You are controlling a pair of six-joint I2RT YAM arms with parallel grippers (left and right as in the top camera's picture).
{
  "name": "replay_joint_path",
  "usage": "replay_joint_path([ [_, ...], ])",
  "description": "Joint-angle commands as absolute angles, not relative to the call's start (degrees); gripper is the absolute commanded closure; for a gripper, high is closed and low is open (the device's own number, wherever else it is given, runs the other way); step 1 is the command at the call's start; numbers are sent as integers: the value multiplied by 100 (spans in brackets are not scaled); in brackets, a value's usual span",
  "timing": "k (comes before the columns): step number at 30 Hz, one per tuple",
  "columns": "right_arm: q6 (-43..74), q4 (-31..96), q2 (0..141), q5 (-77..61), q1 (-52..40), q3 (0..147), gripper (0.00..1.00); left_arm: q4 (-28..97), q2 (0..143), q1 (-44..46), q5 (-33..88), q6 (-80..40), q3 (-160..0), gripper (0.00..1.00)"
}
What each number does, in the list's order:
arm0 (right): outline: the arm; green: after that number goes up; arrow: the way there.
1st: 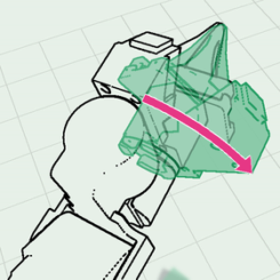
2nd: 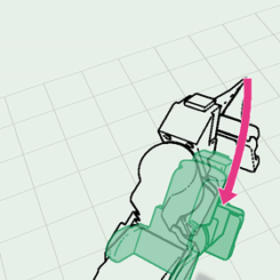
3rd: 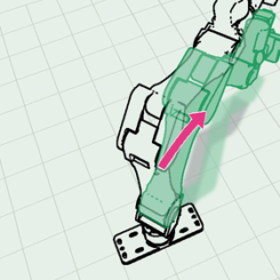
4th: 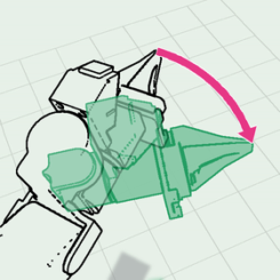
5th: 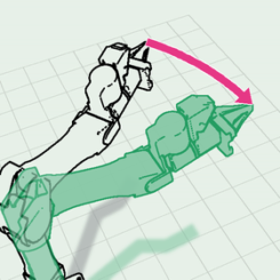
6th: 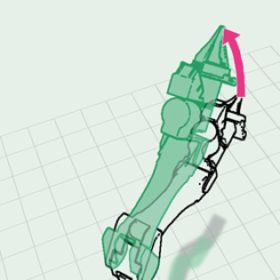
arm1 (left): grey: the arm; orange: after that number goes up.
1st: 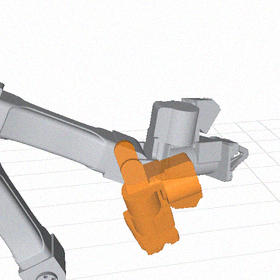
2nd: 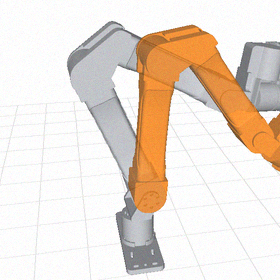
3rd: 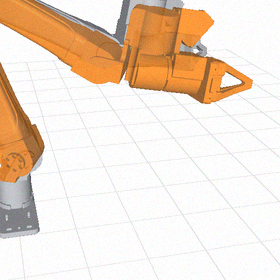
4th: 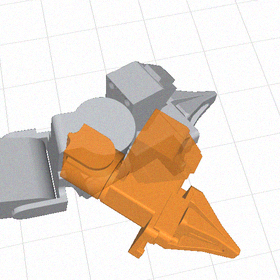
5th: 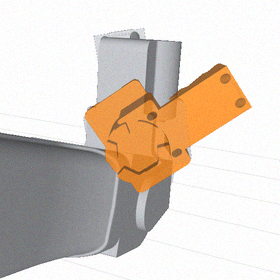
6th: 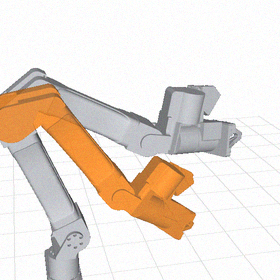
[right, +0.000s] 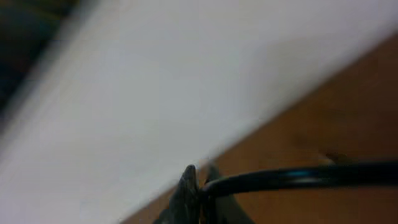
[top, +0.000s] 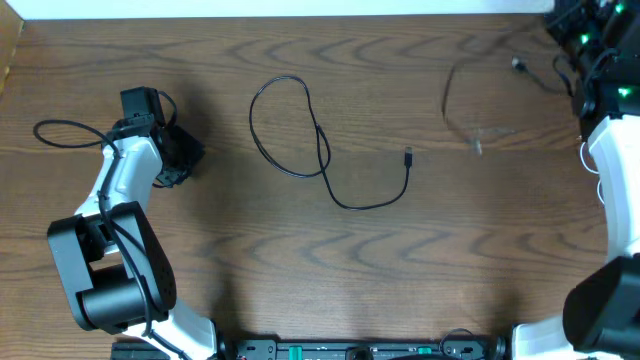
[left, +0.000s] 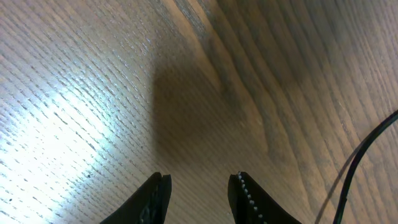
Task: Untangle cables
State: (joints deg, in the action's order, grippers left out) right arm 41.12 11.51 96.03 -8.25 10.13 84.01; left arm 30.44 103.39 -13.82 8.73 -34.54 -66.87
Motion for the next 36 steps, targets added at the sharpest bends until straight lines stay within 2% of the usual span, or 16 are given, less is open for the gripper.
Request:
replay_joint_path([
  [1,4530,1822,9894,-456,1273,8416,99,3061,10379,-1402,860,-3465,-6654,64],
  [7,5227,3074,10141,-460,1682,8416,99,3061,10379,-1402,860,-3465,-6654,64],
  [11,5225,3529,10149,-438,1855,8416,92,3061,10379,-1402,860,-3465,-6654,64],
  [13,5225,3719,10151,-368,1911,8416,85,3061,10379,-1402,860,-3465,-6654,64],
  [15,5225,3859,10151,-246,1929,8416,72,3061,10379,-1402,860,-3465,-6654,64],
  [17,5223,3970,10151,-126,1931,8416,67,3061,10379,-1402,860,-3465,-6654,64],
  [20,5221,4099,10151,-30,1929,8416,46,3061,10379,-1402,860,-3465,-6654,64],
  [21,5221,4150,10151,-34,1929,8416,45,3061,10379,-1402,860,-3465,-6654,64],
  [23,5081,4278,10151,-34,1898,8416,47,3061,10379,-1402,860,-3468,-6654,64],
  [28,4523,4670,10154,-34,1732,8388,61,3061,10379,-1378,860,-3465,-6654,64],
  [32,4359,4941,10154,-34,1529,8206,75,3059,10379,-1328,860,-3465,-6654,64],
  [36,4366,4884,10158,-38,1240,7719,98,3057,10379,-1286,858,-3465,-6654,64],
])
